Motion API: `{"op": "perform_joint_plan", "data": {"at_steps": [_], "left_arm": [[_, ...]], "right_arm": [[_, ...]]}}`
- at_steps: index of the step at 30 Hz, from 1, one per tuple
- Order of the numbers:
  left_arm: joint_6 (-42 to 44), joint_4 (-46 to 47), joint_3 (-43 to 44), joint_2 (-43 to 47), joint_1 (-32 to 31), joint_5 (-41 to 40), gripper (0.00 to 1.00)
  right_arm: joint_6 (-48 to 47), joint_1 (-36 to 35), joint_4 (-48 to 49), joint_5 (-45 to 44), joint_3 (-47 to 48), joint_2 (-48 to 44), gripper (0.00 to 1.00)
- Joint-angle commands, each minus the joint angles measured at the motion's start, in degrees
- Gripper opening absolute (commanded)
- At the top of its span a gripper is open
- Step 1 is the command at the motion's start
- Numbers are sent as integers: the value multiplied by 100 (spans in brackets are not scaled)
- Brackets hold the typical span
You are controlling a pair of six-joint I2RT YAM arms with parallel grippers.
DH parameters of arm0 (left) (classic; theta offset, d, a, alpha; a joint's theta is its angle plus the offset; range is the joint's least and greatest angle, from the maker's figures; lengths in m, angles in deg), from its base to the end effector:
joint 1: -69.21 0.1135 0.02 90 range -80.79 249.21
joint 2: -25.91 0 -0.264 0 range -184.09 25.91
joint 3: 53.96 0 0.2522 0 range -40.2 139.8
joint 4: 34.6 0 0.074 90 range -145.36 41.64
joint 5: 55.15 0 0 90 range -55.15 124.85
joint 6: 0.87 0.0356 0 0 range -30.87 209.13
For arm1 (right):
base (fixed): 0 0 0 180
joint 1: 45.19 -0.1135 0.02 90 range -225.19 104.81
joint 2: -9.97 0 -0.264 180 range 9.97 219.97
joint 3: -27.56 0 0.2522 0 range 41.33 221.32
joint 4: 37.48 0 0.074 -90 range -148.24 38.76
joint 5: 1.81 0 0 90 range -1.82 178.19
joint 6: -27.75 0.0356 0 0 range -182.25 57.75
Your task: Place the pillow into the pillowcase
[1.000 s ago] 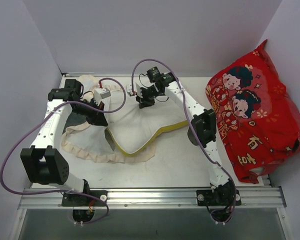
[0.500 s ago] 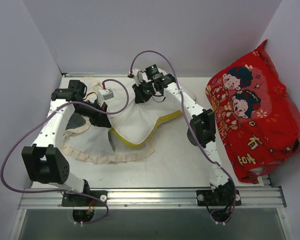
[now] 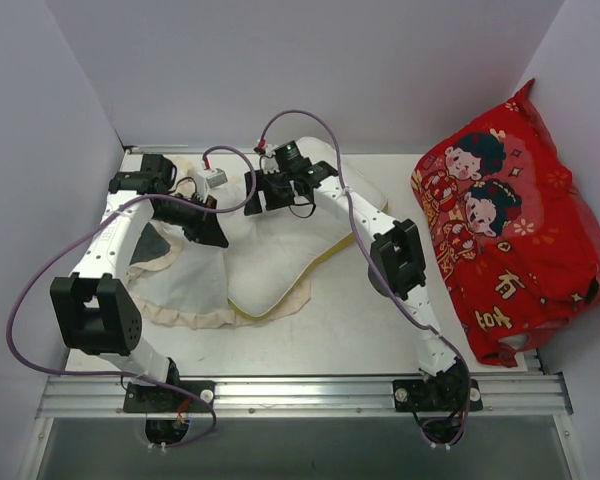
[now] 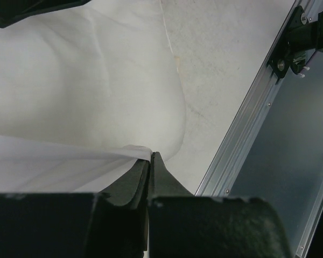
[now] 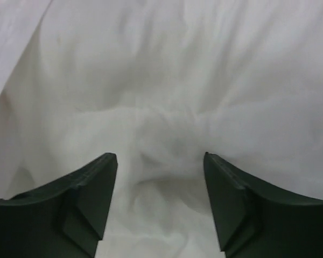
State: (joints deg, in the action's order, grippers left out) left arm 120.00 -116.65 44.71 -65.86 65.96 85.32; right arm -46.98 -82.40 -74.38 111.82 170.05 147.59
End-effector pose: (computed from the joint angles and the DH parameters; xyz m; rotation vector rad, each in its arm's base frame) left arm 0.3013 -0.0446 0.3142 0.8761 2.3338 -1.0614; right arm 0.4347 0.3480 0.2563 -0.6756 2.1323 0.9611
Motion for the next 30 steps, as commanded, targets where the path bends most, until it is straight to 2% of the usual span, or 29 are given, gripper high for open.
{"op": "perform_joint_plan", "data": {"at_steps": [1, 3, 5, 6, 7, 8, 9, 10, 11, 15, 19, 24, 26, 27, 28, 29, 30], "left_arm": [[-55, 193, -53, -8, 104, 401, 2], [6, 193, -105, -34, 244, 488, 3], [41, 185, -106, -87, 289, 568, 3], [50, 193, -114, -87, 289, 594, 3], [68, 185, -123, -104, 289, 647, 4], [103, 185, -132, -96, 289, 665, 5], [103, 185, -141, -105, 289, 691, 6], [103, 185, -158, -113, 289, 752, 9], [86, 185, -184, -122, 289, 770, 11], [15, 202, -307, -122, 289, 832, 15], [-20, 220, -369, -70, 289, 815, 15], [-99, 229, -343, -61, 289, 665, 13], [-90, 229, -360, -43, 298, 639, 11], [-82, 229, -369, -34, 290, 639, 9], [-73, 229, -387, -34, 289, 621, 6], [-38, 229, -396, -8, 289, 638, 5], [-11, 220, -413, 9, 289, 647, 3]], "right_arm": [[14, 363, 423, 947, -460, -820, 74], [-818, 617, 415, 1660, -935, -1288, 81], [-1567, 759, 336, 2299, -1848, -2053, 87], [-2658, 785, 327, 2381, -2295, -2351, 88], [-3148, 759, 336, 2461, -2717, -2659, 89], [-3710, 733, 380, 2540, -3600, -3210, 90], [-4463, 672, 458, 2584, -4000, -3468, 90], [-4810, 506, 711, 2567, -4370, -3862, 91], [-5075, 383, 871, 2532, -5087, -4031, 91], [-5806, -268, 2179, 1935, -6443, -4445, 93], [-6009, -839, 3829, 1181, -7027, -4175, 95], [-6648, -1297, 4379, 766, -6984, -3585, 96], [-6843, -1376, 4510, 547, -6870, -3296, 91], [-6731, -1437, 4546, 432, -6765, -3190, 82], [-6582, -1438, 4520, 353, -6451, -3041, 62], [-6398, -1438, 4406, 317, -6230, -3005, 50], [-6178, -1438, 4344, 169, -6054, -2996, 33]]}}
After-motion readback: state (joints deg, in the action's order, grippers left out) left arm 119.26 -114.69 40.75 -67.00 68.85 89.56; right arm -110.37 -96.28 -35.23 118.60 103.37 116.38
